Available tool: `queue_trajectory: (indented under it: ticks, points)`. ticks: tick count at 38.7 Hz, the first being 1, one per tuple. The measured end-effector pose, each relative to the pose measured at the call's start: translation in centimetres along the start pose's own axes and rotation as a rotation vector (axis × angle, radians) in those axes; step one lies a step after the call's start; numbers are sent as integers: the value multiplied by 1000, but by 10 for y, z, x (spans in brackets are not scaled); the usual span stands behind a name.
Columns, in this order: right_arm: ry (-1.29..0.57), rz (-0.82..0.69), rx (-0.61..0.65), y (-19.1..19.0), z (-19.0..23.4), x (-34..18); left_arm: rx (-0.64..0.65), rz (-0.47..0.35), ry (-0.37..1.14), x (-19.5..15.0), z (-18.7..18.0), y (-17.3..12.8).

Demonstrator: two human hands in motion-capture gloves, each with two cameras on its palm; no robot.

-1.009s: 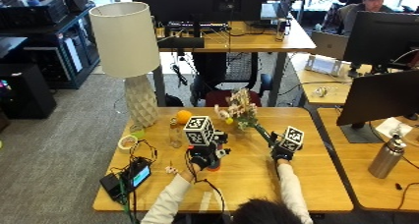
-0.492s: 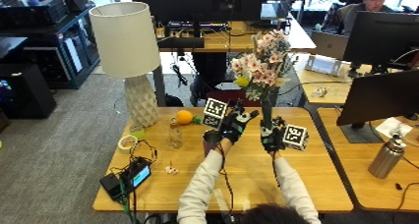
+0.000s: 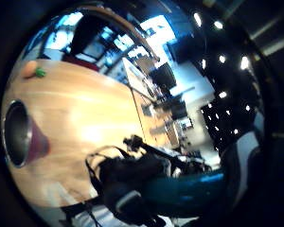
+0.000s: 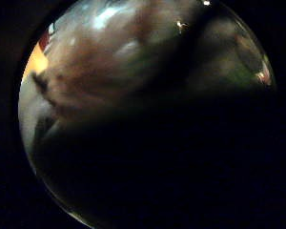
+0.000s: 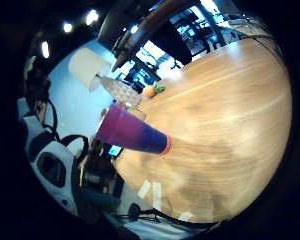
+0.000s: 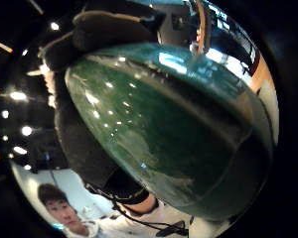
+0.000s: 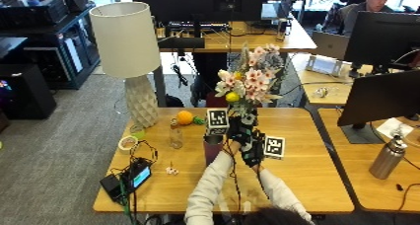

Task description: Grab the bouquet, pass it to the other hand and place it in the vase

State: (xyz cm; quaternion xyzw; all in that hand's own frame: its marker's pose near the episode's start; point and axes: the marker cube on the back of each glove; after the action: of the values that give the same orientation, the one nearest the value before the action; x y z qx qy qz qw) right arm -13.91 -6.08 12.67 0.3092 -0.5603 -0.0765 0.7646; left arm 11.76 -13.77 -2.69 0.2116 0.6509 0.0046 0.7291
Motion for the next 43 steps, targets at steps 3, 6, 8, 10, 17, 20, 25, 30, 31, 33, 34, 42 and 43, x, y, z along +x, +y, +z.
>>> queue_trajectory:
  ticks: [3,6,8,10,17,20,25,30,31,33,34,42,43]
  points:
    - [61,-44,-95,5,7,-1,102,49,-62,-4,-15,-5]
    - [69,-103,-196,7,11,-7,126,71,-91,7,-30,-9]
    - [38,-135,-251,7,12,-16,142,81,-113,19,-43,-13]
    - [-24,-139,-285,6,11,-27,168,94,-140,28,-55,-21]
    - [-200,-149,-282,-4,6,-38,236,154,-187,49,-85,-41]
    - [-158,-168,-257,-13,-5,-31,287,164,-206,53,-101,-50]
    - [84,-107,-194,-28,-35,0,388,142,-217,33,-131,-61]
    - [53,-170,-192,-33,-39,14,431,131,-221,2,-142,-70]
    - [29,-202,-195,-34,-39,15,431,117,-207,-3,-142,-71]
    - [-3,-195,-197,-34,-40,17,425,81,-171,-12,-142,-70]
    - [3,-153,-195,-32,-42,20,419,64,-155,-17,-142,-69]
    - [-24,-158,-270,-20,-63,44,-52,-213,-477,-118,-160,-5]
    - [-16,-175,-278,-18,-66,42,-126,-258,-558,-127,-164,11]
